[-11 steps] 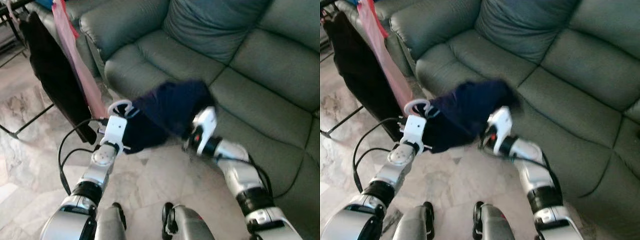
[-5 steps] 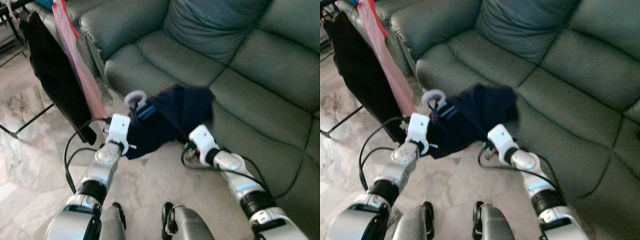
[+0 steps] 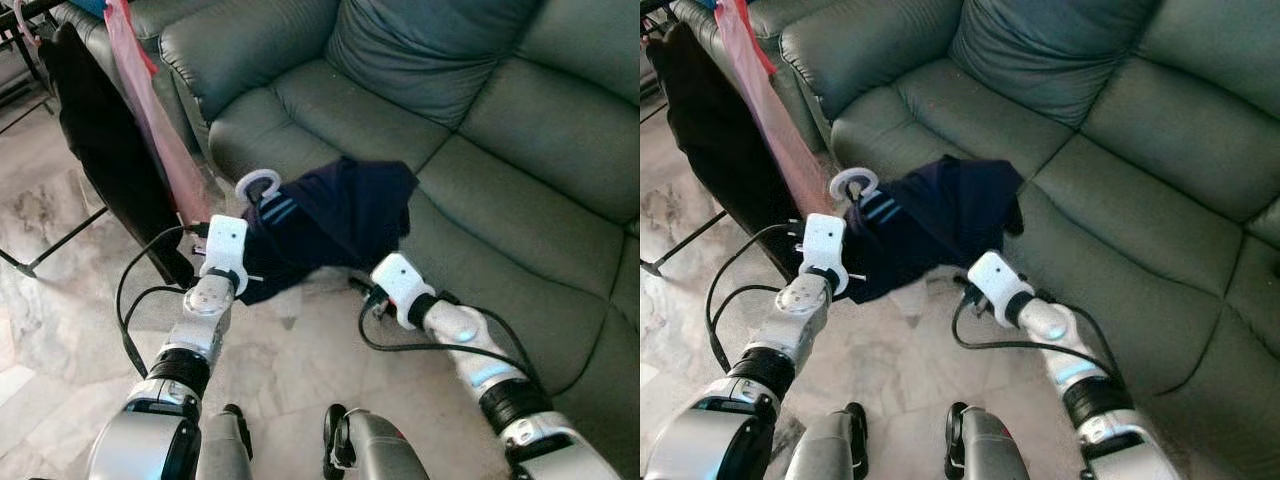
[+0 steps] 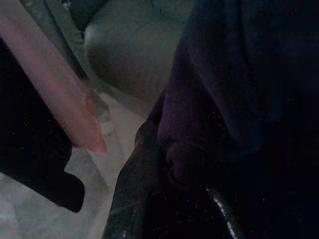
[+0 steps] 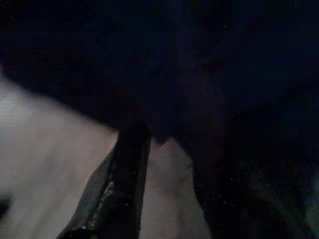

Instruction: Hang hanger

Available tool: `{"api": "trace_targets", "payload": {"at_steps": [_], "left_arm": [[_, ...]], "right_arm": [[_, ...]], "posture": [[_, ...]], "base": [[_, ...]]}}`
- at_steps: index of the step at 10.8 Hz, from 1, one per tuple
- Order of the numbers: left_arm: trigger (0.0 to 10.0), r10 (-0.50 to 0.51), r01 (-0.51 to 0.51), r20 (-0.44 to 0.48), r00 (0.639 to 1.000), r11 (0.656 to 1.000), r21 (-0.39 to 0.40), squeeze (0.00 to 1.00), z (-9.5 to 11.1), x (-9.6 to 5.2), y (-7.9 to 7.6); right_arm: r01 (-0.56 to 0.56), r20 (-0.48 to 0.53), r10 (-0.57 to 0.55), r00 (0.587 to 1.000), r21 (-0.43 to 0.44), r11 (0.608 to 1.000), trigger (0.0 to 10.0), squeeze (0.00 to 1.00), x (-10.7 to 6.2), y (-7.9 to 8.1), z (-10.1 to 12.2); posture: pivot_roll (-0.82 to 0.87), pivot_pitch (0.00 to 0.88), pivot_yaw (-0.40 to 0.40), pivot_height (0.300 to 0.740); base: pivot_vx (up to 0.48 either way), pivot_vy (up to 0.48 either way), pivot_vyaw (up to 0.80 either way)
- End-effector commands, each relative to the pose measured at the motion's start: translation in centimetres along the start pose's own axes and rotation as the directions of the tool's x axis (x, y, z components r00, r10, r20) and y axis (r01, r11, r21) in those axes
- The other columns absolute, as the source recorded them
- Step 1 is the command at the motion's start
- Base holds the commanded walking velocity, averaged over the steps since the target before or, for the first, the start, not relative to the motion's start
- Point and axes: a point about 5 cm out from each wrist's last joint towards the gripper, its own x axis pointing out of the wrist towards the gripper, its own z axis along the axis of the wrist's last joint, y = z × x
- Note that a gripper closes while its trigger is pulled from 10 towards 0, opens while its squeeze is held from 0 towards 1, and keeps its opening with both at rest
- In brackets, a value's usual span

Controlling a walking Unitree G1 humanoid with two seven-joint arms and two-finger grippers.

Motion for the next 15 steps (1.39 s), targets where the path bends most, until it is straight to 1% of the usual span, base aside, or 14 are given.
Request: {"api": "trace_targets", "payload": {"at_steps": [1,2,3,4,6,7,8,9,10,11,12,13,14,15], "left_arm": [[0.0,0.106,-0.097,0.09,0.99,0.991,-0.095,0.0,2.1,0.4,1.5],[0.0,0.113,-0.104,0.092,0.989,0.989,-0.104,0.0,2.1,0.4,1.5],[0.0,0.106,-0.094,0.108,0.989,0.989,-0.112,0.0,2.3,0.5,1.5],[0.0,0.078,-0.062,0.125,0.989,0.99,-0.128,0.0,2.6,0.5,1.1],[0.0,0.048,-0.034,0.152,0.987,0.995,-0.091,0.0,2.8,0.5,0.9],[0.0,0.022,-0.014,0.175,0.984,0.999,-0.046,0.0,3.1,0.5,1.0],[0.0,-0.008,0.003,0.198,0.98,1.0,0.03,0.0,3.3,0.4,1.4],[0.0,-0.047,0.012,0.227,0.973,0.988,0.152,0.0,3.8,0.3,2.2],[0.0,-0.051,0.014,0.228,0.972,0.987,0.158,0.0,3.9,0.3,2.6],[0.0,-0.072,0.02,0.242,0.968,0.978,0.207,0.0,4.3,0.3,2.9],[0.0,-0.14,0.065,0.263,0.955,0.959,0.275,0.0,4.8,0.2,2.7],[0.0,-0.243,0.139,0.26,0.935,0.922,0.361,0.0,4.8,-0.1,2.2],[0.0,-0.372,0.218,0.195,0.908,0.815,0.537,0.0,3.8,-0.9,2.0],[0.0,-0.369,0.222,0.178,0.912,0.81,0.543,0.0,3.4,-1.0,2.6]], "right_arm": [[0.123,-0.026,-0.12,0.992,0.19,0.974,10.0,1.0,-0.7,-0.5,-1.2],[-0.025,0.179,-0.08,0.981,0.518,0.855,10.0,1.0,-0.4,0.8,0.8],[-0.186,0.269,0.047,0.962,0.52,0.834,10.0,1.0,-0.8,1.9,1.6],[-0.3,0.295,0.165,0.941,0.502,0.811,10.0,1.0,-1.3,2.4,1.7],[-0.466,0.249,0.398,0.883,0.368,0.805,10.0,1.0,-2.8,3.0,1.3],[-0.485,0.179,0.453,0.874,0.246,0.839,10.0,1.0,-3.5,2.7,0.5],[-0.476,0.11,0.464,0.879,0.128,0.87,10.0,1.0,-4.2,1.8,0.0],[-0.391,0.043,0.391,0.919,-0.002,0.92,10.0,1.0,-4.5,0.0,-0.3],[-0.288,0.029,0.288,0.957,0.012,0.957,10.0,1.0,-4.2,-1.2,-0.5],[-0.159,0.031,0.159,0.987,0.006,0.987,10.0,1.0,-4.0,-2.4,-0.5],[-0.05,0.068,0.05,0.996,0.004,0.999,10.0,1.0,-3.7,-3.3,0.0],[0.015,0.11,-0.015,0.994,-0.006,1.0,10.0,1.0,-3.5,-4.0,0.7],[0.015,0.15,-0.003,0.989,-0.08,0.997,10.0,1.0,-3.5,-4.7,1.5],[-0.007,0.113,0.023,0.993,-0.139,0.99,10.0,0.98,-3.8,-5.4,1.3]], "posture": [[-0.04,0.192,-0.068,0.74],[-0.04,0.191,-0.068,0.74],[-0.04,0.192,-0.068,0.74],[-0.04,0.191,-0.068,0.74],[-0.04,0.189,-0.067,0.74],[-0.04,0.19,-0.067,0.74],[-0.04,0.19,-0.065,0.74],[-0.05,0.191,-0.065,0.74],[-0.05,0.19,-0.062,0.74],[-0.05,0.19,-0.062,0.74],[-0.05,0.189,-0.059,0.74],[-0.05,0.189,-0.059,0.74],[-0.05,0.19,-0.06,0.74],[-0.05,0.19,-0.06,0.74]], "base": [[0.0,0.0,0.0],[0.0,0.0,0.0],[0.0,0.0,0.0],[0.0,0.0,0.0],[0.0,0.0,0.0],[0.0,0.0,0.0],[0.0,0.0,0.0],[0.0,0.0,0.0],[0.0,0.0,0.0],[0.0,0.0,0.0],[0.0,0.0,0.0],[0.0,0.0,0.0],[0.0,0.0,0.0],[0.0,0.0,0.0]]}}
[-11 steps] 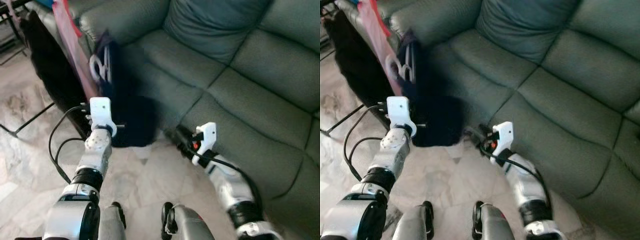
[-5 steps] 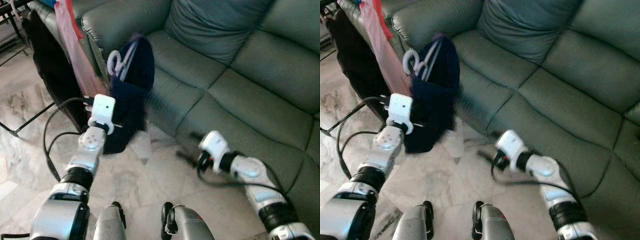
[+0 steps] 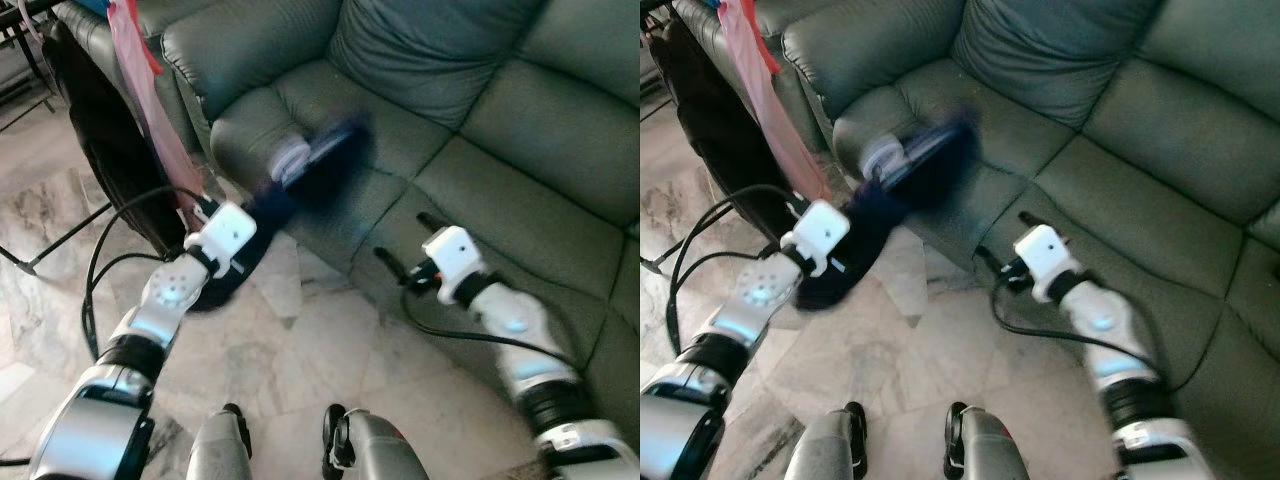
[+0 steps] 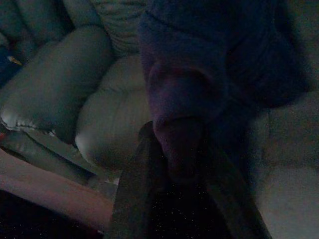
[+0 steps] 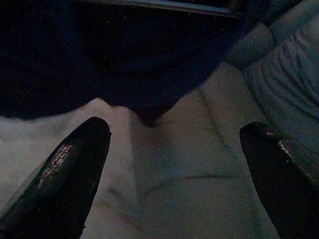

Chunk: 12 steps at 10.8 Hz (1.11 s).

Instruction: Hang hanger

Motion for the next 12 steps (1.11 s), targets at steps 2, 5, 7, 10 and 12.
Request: {"api": "trace_targets", "payload": {"at_steps": [2,5,7,10,12], "left_arm": [[0.0,-0.017,0.018,0.05,0.999,1.0,-0.004,0.0,0.4,-0.4,0.6],[0.0,-0.212,0.217,0.203,0.956,0.976,-0.003,0.0,1.9,-1.1,-1.8],[0.0,-0.24,0.247,0.22,0.945,0.969,-0.003,0.0,2.2,-1.0,-2.7],[0.0,-0.282,0.302,0.296,0.913,0.953,-0.023,0.0,3.7,-0.8,-4.3],[0.0,-0.312,0.344,0.36,0.879,0.939,-0.026,0.0,5.0,-0.9,-5.3]], "right_arm": [[0.153,-0.129,-0.16,0.979,-0.065,0.986,10.0,0.72,-0.9,-2.8,-1.7],[0.303,-0.122,-0.305,0.945,-0.035,0.952,10.0,0.0,-0.1,-3.5,-1.6],[0.279,-0.047,-0.277,0.96,0.056,0.959,10.0,0.0,1.2,-2.5,-0.6],[0.145,-0.03,-0.143,0.989,0.076,0.986,10.0,0.0,2.3,-0.3,-0.4],[0.126,-0.118,-0.118,0.986,0.055,0.991,10.0,0.0,2.4,0.2,-1.6]], "posture": [[-0.05,0.187,-0.066,0.74],[-0.04,0.185,-0.063,0.74],[-0.04,0.184,-0.062,0.74],[-0.03,0.182,-0.068,0.74],[-0.03,0.183,-0.067,0.74]], "base": [[0.0,0.0,0.0],[0.0,0.0,0.0],[0.0,0.0,0.0],[0.0,0.0,0.0],[0.0,0.0,0.0]]}}
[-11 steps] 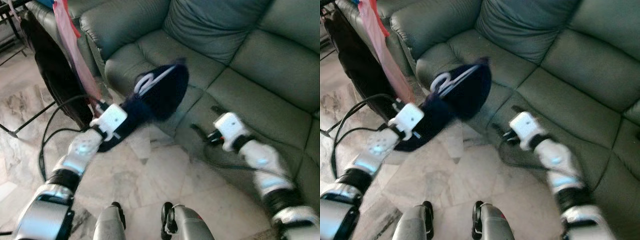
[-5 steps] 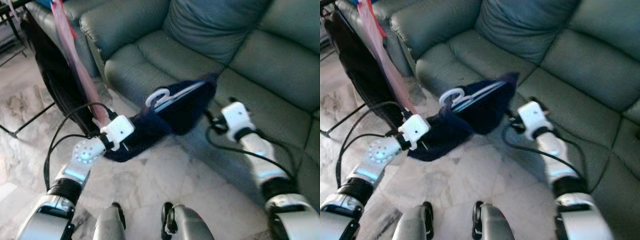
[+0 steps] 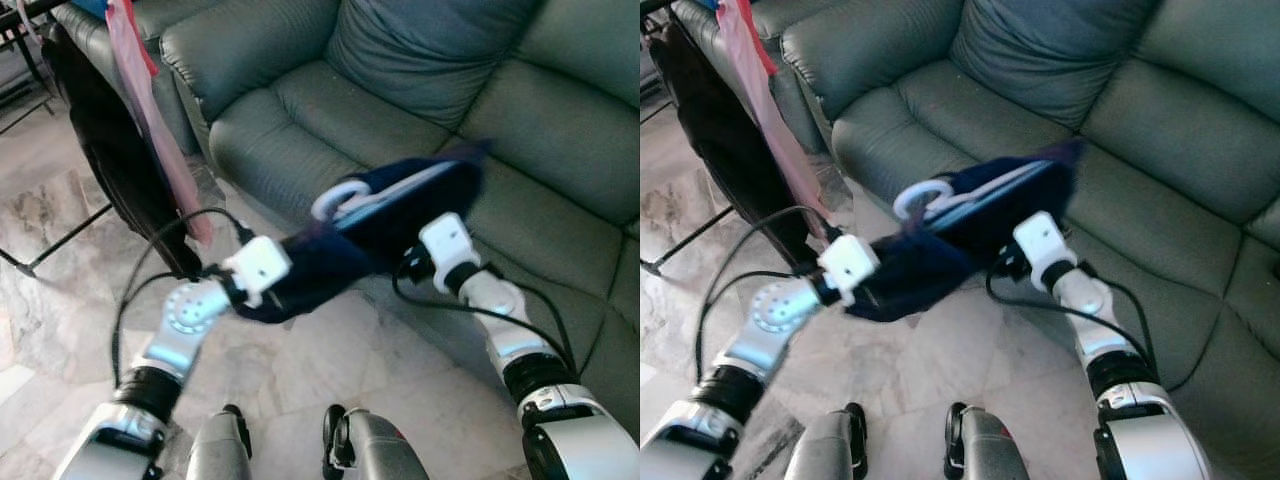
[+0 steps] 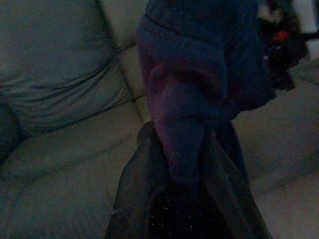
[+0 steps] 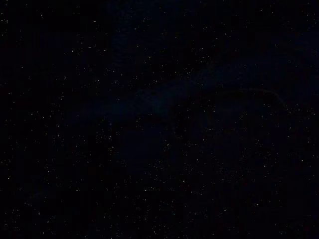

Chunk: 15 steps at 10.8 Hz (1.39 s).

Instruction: Hang hanger

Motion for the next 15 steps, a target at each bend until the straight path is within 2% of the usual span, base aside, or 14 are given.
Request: {"api": "trace_targets", "payload": {"at_steps": [1,2,3,5,7,10,13,14,15], "left_arm": [[0.0,-0.017,0.017,0.049,0.999,1.0,-0.001,0.0,0.9,0.2,-0.3],[0.0,-0.032,0.033,0.051,0.998,0.999,-0.005,0.0,1.1,0.2,-0.6],[0.0,-0.037,0.037,0.029,0.999,0.999,-0.008,0.0,0.7,-0.1,-0.9],[0.0,-0.049,0.049,-0.011,0.999,0.999,-0.01,0.0,0.1,-0.2,-1.3],[0.0,-0.069,0.069,-0.011,0.998,0.997,-0.018,0.0,0.2,0.1,-1.8],[0.0,-0.072,0.071,-0.032,0.997,0.997,-0.019,0.0,-0.1,0.1,-1.9],[0.0,0.027,-0.027,-0.151,0.988,1.0,0.002,0.0,-1.6,-0.1,-1.0],[0.0,0.085,-0.089,-0.166,0.983,0.996,-0.018,0.0,-1.8,-0.3,-0.1],[0.0,0.098,-0.102,-0.172,0.98,0.995,-0.017,0.0,-1.9,-0.4,0.1]], "right_arm": [[0.038,-0.021,-0.038,0.999,-0.02,0.999,3.6,0.0,0.3,-0.5,0.1],[0.156,0.002,-0.156,0.988,-0.096,0.983,0.0,0.0,0.3,-2.0,0.6],[0.221,0.073,-0.212,0.975,-0.176,0.959,0.0,0.0,0.3,-2.9,1.7],[0.241,0.142,-0.213,0.967,-0.223,0.945,0.0,0.0,0.3,-3.2,2.8],[0.263,0.191,-0.218,0.957,-0.251,0.932,0.0,0.0,0.5,-3.0,3.5],[0.279,0.209,-0.233,0.95,-0.232,0.932,0.0,0.0,0.4,-3.0,3.5],[0.308,0.236,-0.251,0.939,-0.248,0.919,0.0,0.0,0.3,-3.1,3.7],[0.327,0.234,-0.272,0.933,-0.24,0.914,0.0,0.0,0.1,-3.3,3.6],[0.332,0.232,-0.279,0.932,-0.238,0.913,0.0,0.0,0.0,-3.4,3.5]], "posture": [[-0.03,0.183,-0.069,0.74],[-0.02,0.183,-0.071,0.74],[-0.02,0.187,-0.071,0.74],[-0.03,0.191,-0.073,0.74],[-0.04,0.193,-0.071,0.74],[-0.04,0.194,-0.073,0.74],[-0.04,0.195,-0.075,0.74],[-0.04,0.195,-0.075,0.74],[-0.04,0.195,-0.075,0.74]], "base": [[0.0,0.0,0.0],[0.0,0.0,0.0],[0.0,0.0,0.0],[0.0,0.0,0.0],[0.0,0.0,0.0],[0.0,0.0,0.0],[0.0,0.0,0.0],[0.0,0.0,0.0],[0.0,0.0,0.0]]}}
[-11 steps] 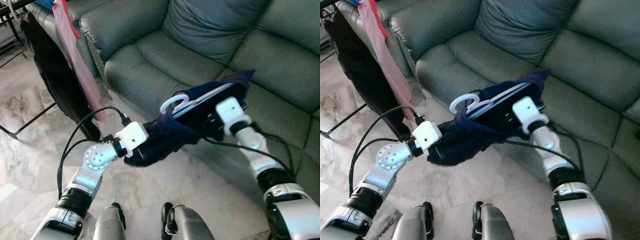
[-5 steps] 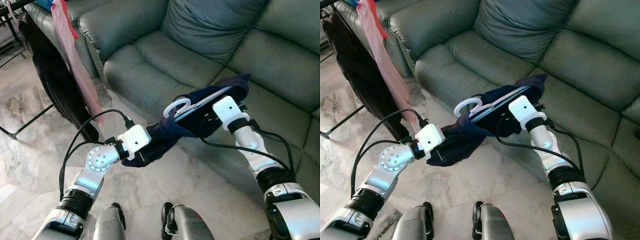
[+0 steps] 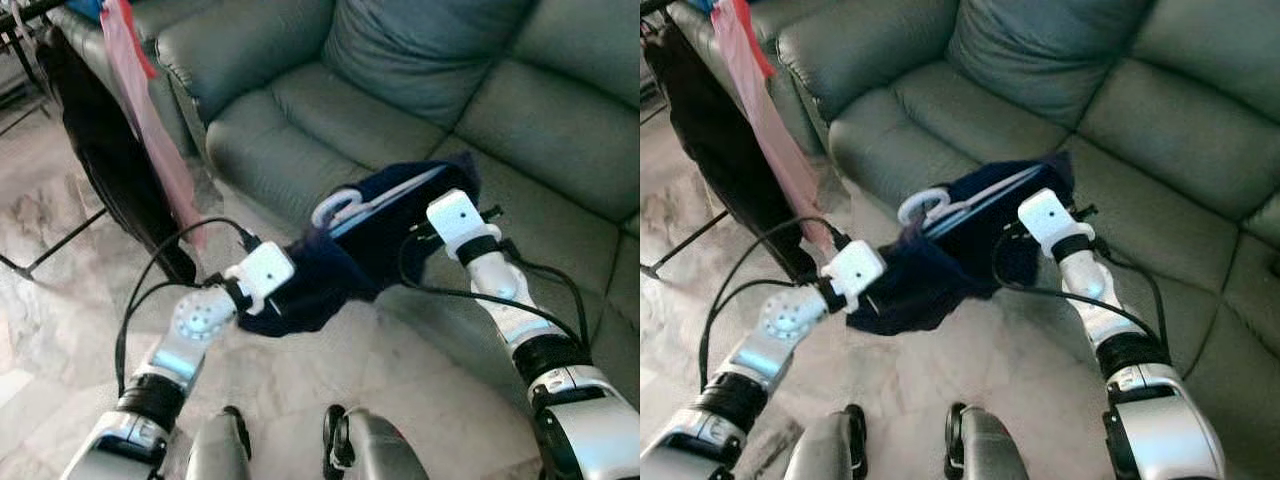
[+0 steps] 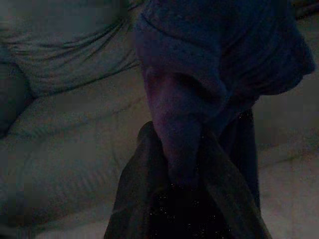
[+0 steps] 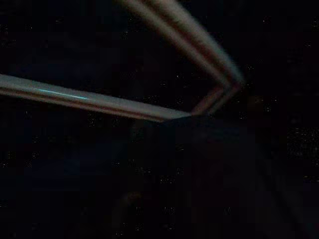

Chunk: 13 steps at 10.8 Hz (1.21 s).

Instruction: Hang hanger

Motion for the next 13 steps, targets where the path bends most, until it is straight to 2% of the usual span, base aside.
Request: {"api": "trace_targets", "payload": {"at_steps": [1,4,6,7,8,9,11,12,13], "left_arm": [[0.0,0.025,-0.025,-0.012,1.0,1.0,0.0,0.0,-0.2,-0.1,0.3],[0.0,0.015,-0.015,-0.041,0.999,1.0,0.002,0.0,-0.5,0.3,-0.1],[0.0,-0.028,0.032,-0.165,0.986,0.999,0.02,0.0,-2.0,0.3,-0.8],[0.0,-0.001,0.004,-0.228,0.974,1.0,0.014,0.0,-2.7,0.5,-0.7],[0.0,0.026,-0.026,-0.265,0.964,1.0,0.001,0.0,-3.1,0.9,-0.5],[0.0,0.028,-0.025,-0.288,0.957,1.0,0.015,0.0,-3.2,1.3,-0.4],[0.0,0.097,-0.129,-0.27,0.958,0.986,-0.102,0.0,-2.4,2.7,-0.4],[0.0,0.166,-0.216,-0.267,0.949,0.961,-0.172,0.0,-2.1,3.3,-0.1],[0.0,0.254,-0.324,-0.279,0.926,0.915,-0.243,0.0,-2.0,3.5,0.7]], "right_arm": [[0.042,0.007,-0.042,0.999,-0.002,0.999,0.0,0.0,-0.3,-0.8,-0.2],[0.09,0.05,-0.09,0.995,0.002,0.996,0.0,0.0,0.1,-1.4,0.7],[0.098,0.173,-0.099,0.98,0.015,0.995,0.0,0.0,1.1,-1.4,3.0],[0.053,0.227,-0.06,0.972,0.037,0.998,0.0,0.0,1.7,-0.7,4.4],[-0.008,0.258,-0.013,0.966,0.079,0.997,0.0,0.0,1.8,0.2,5.2],[-0.096,0.281,0.068,0.957,0.085,0.992,0.0,0.0,1.8,1.6,5.8],[-0.261,0.288,0.218,0.932,0.121,0.958,0.0,0.0,0.9,4.4,5.9],[-0.388,0.298,0.33,0.896,0.163,0.907,0.0,0.0,0.2,6.1,6.0],[-0.484,0.318,0.421,0.85,0.152,0.862,0.0,0.0,-0.6,7.7,6.3]], "posture": [[-0.04,0.195,-0.075,0.74],[-0.05,0.192,-0.075,0.74],[-0.05,0.183,-0.077,0.74],[-0.05,0.177,-0.079,0.74],[-0.05,0.176,-0.081,0.74],[-0.05,0.174,-0.081,0.74],[-0.05,0.172,-0.081,0.74],[-0.06,0.173,-0.081,0.74],[-0.06,0.173,-0.081,0.74]], "base": [[0.0,0.0,0.0],[0.0,0.0,0.0],[0.0,0.0,0.0],[0.0,0.0,0.0],[0.0,0.0,0.0],[0.0,0.0,0.0],[0.0,0.0,0.0],[0.0,0.0,0.0],[0.0,0.0,0.0]]}}
